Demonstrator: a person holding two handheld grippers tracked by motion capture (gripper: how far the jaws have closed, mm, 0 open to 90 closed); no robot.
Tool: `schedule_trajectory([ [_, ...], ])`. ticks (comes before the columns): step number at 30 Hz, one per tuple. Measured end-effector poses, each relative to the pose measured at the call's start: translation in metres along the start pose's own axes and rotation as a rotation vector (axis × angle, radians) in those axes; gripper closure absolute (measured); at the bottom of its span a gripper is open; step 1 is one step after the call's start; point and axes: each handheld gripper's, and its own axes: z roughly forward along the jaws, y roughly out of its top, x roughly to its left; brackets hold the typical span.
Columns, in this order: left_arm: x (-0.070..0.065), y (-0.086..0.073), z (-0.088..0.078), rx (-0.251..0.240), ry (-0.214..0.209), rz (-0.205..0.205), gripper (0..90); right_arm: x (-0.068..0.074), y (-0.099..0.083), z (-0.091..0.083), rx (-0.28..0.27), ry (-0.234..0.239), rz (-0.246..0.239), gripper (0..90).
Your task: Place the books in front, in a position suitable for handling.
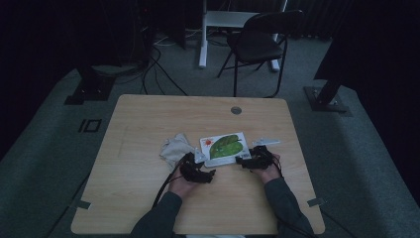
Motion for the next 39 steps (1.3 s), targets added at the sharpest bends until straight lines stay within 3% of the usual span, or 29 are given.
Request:
schedule_trajectory([
  [9,-0.014,-0.003,-0.007,-0.027,-0.021,0.046,26.5,0.001,-0.001,0.0,0.006,-0.003,-0.01,19.3],
  [11,-0.01,-0.002,-0.003,-0.008,-0.033,0.027,26.4,0.001,0.0,0.0,0.008,-0.004,-0.009,19.3],
  [12,-0.006,0.0,0.0,-0.002,-0.049,-0.005,25.3,0.001,0.0,0.0,0.009,-0.004,-0.01,19.2],
  [17,0.003,0.003,0.002,-0.005,-0.069,-0.04,24.0,0.001,0.0,0.0,0.011,-0.006,-0.013,19.3],
  [24,0.008,0.007,0.007,-0.009,-0.012,-0.045,24.2,0.0,-0.001,-0.001,0.013,-0.009,-0.023,20.7],
  [31,0.018,0.012,0.011,-0.007,0.009,-0.062,24.2,-0.001,0.005,0.001,0.011,-0.006,-0.02,19.0],
  [32,0.019,0.014,0.015,0.005,0.035,-0.068,24.2,-0.001,0.006,0.001,0.01,-0.005,-0.019,19.1],
  [34,0.019,0.016,0.017,0.009,0.014,-0.068,22.7,-0.002,0.007,0.003,0.014,-0.004,-0.012,18.6],
  [39,0.016,0.018,0.02,0.016,0.016,-0.055,19.7,-0.004,0.006,0.004,0.013,0.012,0.007,18.3],
])
